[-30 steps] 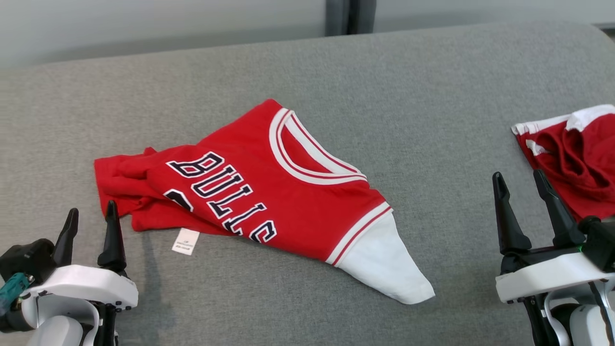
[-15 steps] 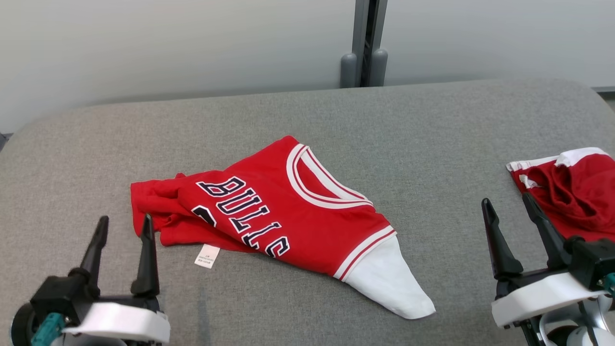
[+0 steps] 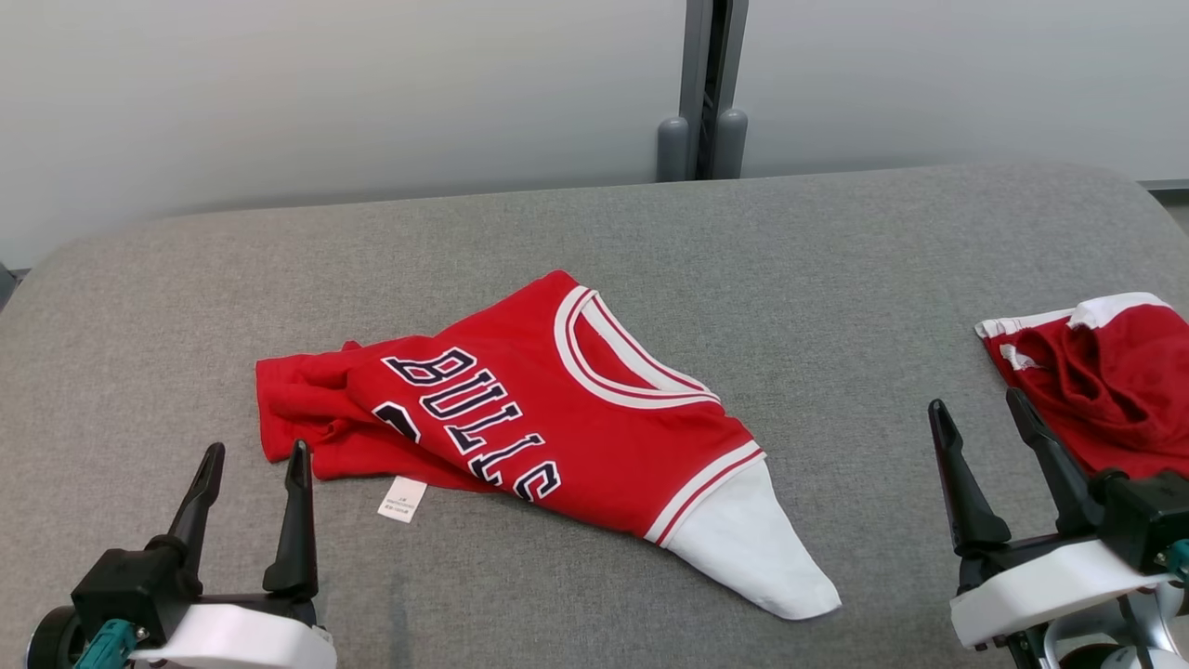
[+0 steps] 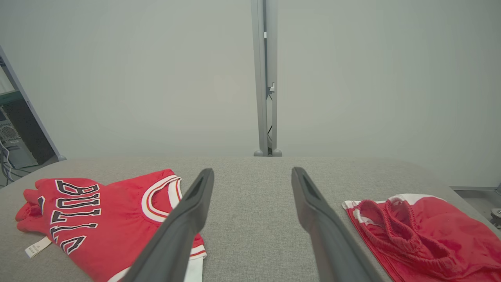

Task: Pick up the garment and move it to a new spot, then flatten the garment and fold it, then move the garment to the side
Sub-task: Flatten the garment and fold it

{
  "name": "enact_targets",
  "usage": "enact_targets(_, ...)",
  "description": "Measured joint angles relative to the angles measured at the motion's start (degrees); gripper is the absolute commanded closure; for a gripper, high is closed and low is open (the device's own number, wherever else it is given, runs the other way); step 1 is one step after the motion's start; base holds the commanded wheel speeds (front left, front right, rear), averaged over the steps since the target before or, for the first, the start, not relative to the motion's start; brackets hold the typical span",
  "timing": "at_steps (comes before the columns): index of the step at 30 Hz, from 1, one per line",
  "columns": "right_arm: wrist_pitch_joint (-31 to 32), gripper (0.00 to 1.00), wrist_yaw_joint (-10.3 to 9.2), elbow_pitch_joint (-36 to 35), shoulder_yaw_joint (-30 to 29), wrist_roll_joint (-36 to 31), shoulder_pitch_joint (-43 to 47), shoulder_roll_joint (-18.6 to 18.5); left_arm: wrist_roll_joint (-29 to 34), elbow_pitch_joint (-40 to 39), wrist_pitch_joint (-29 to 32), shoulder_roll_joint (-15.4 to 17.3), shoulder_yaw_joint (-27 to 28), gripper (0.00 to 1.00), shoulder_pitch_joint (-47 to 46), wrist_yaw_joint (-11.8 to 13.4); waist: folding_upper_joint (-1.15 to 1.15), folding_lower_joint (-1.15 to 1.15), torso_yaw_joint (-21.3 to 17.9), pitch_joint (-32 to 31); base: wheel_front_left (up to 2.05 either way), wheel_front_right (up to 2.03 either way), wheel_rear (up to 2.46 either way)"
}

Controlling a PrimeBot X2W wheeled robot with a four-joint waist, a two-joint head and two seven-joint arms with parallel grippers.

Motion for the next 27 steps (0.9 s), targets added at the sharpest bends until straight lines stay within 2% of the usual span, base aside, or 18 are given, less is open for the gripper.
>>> enact_targets(6, 0.18, 0.00, 0.00, -0.67, 0.00, 0.27, -0.43, 0.02, -0.36, 0.55, 1.11, 0.36, 0.01, 0.00, -2.18, -0.91, 0.00, 0.00, 0.25, 1.10, 0.00, 0.00, 0.00)
enact_targets(7, 0.24, 0.00, 0.00, -0.79, 0.25, 0.31, -1.00, 0.03, -1.98, 2.23, 1.79, 0.38, 0.24, 0.00, -3.97, -2.54, 0.00, 0.00, 0.23, 1.86, 0.00, 0.00, 0.00)
enact_targets(14, 0.04, 0.00, 0.00, -0.22, 2.31, 0.52, -2.75, 0.03, -7.32, 12.32, 5.98, -0.29, -0.60, 0.00, -7.57, -8.08, 0.00, 0.00, -1.12, 5.27, 0.00, 0.00, 0.00)
enact_targets(21, -1.07, 0.00, 0.00, 1.20, 3.37, 0.83, -4.44, 0.10, -12.66, 25.14, 6.73, -2.08, -0.23, 0.00, -11.33, -14.56, 0.00, 0.00, -3.16, 9.12, 0.00, 0.00, 0.00)
enact_targets(27, -1.74, 0.00, 0.00, 2.29, 3.56, 1.18, -5.75, 0.20, -14.35, 33.60, 5.37, -2.38, 0.73, 0.00, -15.44, -18.86, 0.00, 0.00, -4.49, 11.30, 0.00, 0.00, 0.00)
